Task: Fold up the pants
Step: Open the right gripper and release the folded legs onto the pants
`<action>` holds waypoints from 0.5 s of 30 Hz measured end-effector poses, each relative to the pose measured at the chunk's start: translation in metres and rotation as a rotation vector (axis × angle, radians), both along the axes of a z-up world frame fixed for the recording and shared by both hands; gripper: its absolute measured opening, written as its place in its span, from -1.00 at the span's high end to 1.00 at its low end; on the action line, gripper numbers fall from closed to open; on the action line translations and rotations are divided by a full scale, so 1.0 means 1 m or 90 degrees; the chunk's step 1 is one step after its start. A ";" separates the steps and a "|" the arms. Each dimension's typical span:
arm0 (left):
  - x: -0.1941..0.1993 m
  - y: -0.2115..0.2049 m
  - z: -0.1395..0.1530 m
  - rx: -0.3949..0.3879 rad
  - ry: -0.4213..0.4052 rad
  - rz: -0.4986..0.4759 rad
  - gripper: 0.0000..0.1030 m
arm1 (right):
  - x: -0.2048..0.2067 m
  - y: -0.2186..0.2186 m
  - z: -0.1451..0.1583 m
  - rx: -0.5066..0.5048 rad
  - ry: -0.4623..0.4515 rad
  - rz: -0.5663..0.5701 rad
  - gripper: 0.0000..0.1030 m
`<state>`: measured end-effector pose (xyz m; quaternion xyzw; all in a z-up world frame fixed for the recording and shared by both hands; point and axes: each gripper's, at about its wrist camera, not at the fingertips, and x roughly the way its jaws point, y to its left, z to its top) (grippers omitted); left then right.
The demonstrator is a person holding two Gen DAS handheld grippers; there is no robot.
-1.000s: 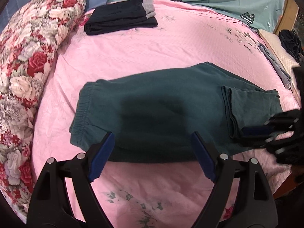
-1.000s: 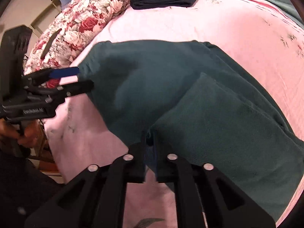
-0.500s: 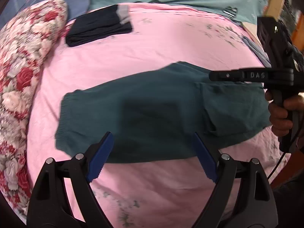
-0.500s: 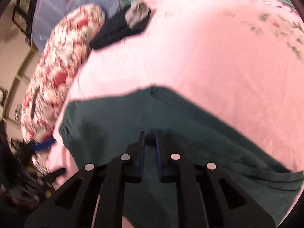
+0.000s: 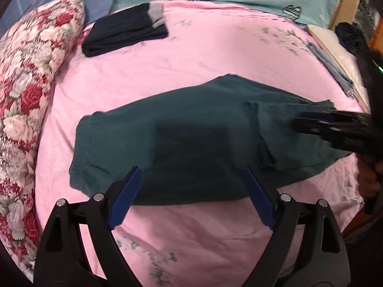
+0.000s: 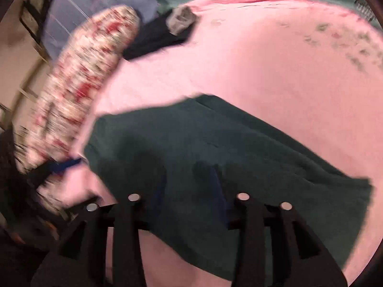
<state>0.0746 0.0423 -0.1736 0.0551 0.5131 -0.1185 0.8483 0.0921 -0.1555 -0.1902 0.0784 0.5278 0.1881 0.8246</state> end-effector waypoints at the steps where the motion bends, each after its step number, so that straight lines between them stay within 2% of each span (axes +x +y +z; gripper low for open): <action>1: 0.001 0.002 -0.001 0.003 0.003 0.005 -0.70 | -0.007 -0.007 0.002 -0.012 -0.007 -0.012 0.22; 5: 0.005 0.009 -0.003 0.015 0.005 0.016 -0.74 | -0.035 -0.051 0.012 -0.082 -0.016 -0.103 0.16; 7: 0.007 0.013 -0.005 0.017 0.008 0.022 -0.74 | -0.042 -0.063 -0.013 -0.140 0.044 -0.119 0.10; 8: 0.008 0.015 -0.006 0.015 0.010 0.025 -0.74 | -0.047 -0.063 -0.014 -0.156 0.018 -0.109 0.11; 10: 0.010 0.020 -0.006 0.016 0.009 0.033 -0.74 | -0.044 -0.051 -0.009 -0.199 0.033 -0.099 0.11; 11: 0.009 0.026 -0.006 0.014 0.005 0.038 -0.75 | -0.042 -0.043 -0.001 -0.198 0.028 -0.099 0.11; 13: 0.009 0.035 -0.005 0.012 0.000 0.049 -0.75 | -0.040 -0.017 0.022 -0.161 -0.026 -0.071 0.10; 15: 0.005 0.057 0.000 0.011 -0.014 0.067 -0.76 | -0.032 0.025 0.041 -0.160 -0.078 -0.024 0.08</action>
